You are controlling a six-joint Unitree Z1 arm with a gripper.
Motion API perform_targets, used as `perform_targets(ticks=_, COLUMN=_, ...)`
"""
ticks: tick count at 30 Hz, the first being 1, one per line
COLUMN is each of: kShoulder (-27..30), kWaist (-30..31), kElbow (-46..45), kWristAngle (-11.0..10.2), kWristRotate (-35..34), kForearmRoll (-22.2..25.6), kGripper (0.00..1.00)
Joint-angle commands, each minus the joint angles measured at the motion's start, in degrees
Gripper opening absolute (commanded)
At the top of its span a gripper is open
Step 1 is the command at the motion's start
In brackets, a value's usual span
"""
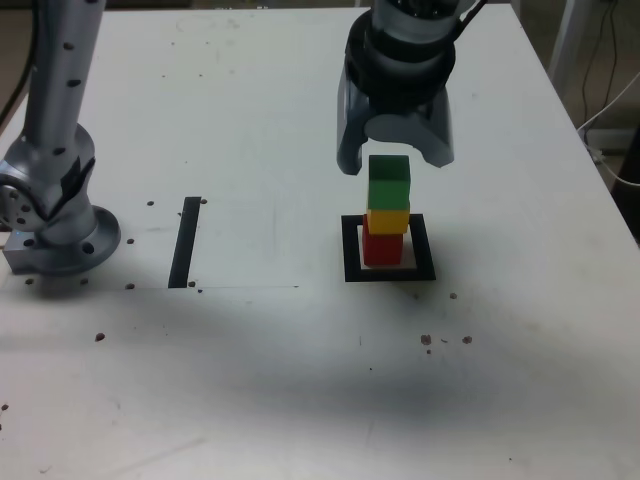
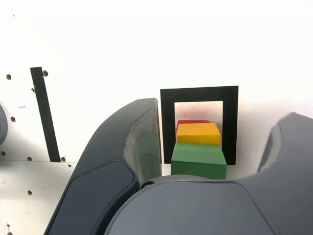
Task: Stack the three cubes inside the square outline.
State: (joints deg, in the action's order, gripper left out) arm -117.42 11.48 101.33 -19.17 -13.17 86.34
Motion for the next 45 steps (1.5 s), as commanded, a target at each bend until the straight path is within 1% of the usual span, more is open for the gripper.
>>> perform_targets(ticks=1, kShoulder=0.75, kWaist=0.12, kElbow=-0.17, kWristAngle=-0.1, kWristRotate=-0.11, kForearmRoll=0.17, kGripper=0.99)
perform_targets(ticks=8, kShoulder=2.34, kWaist=0.44, kElbow=-1.11, kWristAngle=0.24, kWristRotate=-0.09, kForearmRoll=0.13, kGripper=0.99)
perform_targets(ticks=11, kShoulder=3.65, kWaist=0.59, kElbow=-2.11, kWristAngle=1.01, kWristRotate=-0.03, kForearmRoll=0.18, kGripper=0.99)
perform_targets(ticks=16, kShoulder=7.45, kWaist=0.78, kElbow=-4.68, kWristAngle=4.06, kWristRotate=0.68, kForearmRoll=0.65, kGripper=0.99)
perform_targets(ticks=21, kShoulder=13.06, kWaist=1.14, kElbow=-8.52, kWristAngle=7.02, kWristRotate=1.84, kForearmRoll=1.36, kGripper=0.99)
perform_targets(ticks=24, kShoulder=17.18, kWaist=1.17, kElbow=-12.83, kWristAngle=8.65, kWristRotate=2.69, kForearmRoll=1.14, kGripper=0.99)
perform_targets(ticks=28, kShoulder=21.25, kWaist=1.17, kElbow=-18.92, kWristAngle=10.58, kWristRotate=3.13, kForearmRoll=0.46, kGripper=0.99)
perform_targets(ticks=31, kShoulder=23.76, kWaist=1.17, kElbow=-23.75, kWristAngle=11.39, kWristRotate=3.15, kForearmRoll=-0.45, kGripper=0.99)
perform_targets(ticks=35, kShoulder=26.17, kWaist=1.17, kElbow=-30.15, kWristAngle=11.57, kWristRotate=3.15, kForearmRoll=-2.88, kGripper=0.99)
perform_targets(ticks=38, kShoulder=27.45, kWaist=1.17, kElbow=-34.66, kWristAngle=12.24, kWristRotate=3.14, kForearmRoll=-6.19, kGripper=0.99)
perform_targets(ticks=45, kShoulder=31.26, kWaist=0.95, kElbow=-45.23, kWristAngle=16.35, kWristRotate=3.15, kForearmRoll=-16.16, kGripper=0.99)
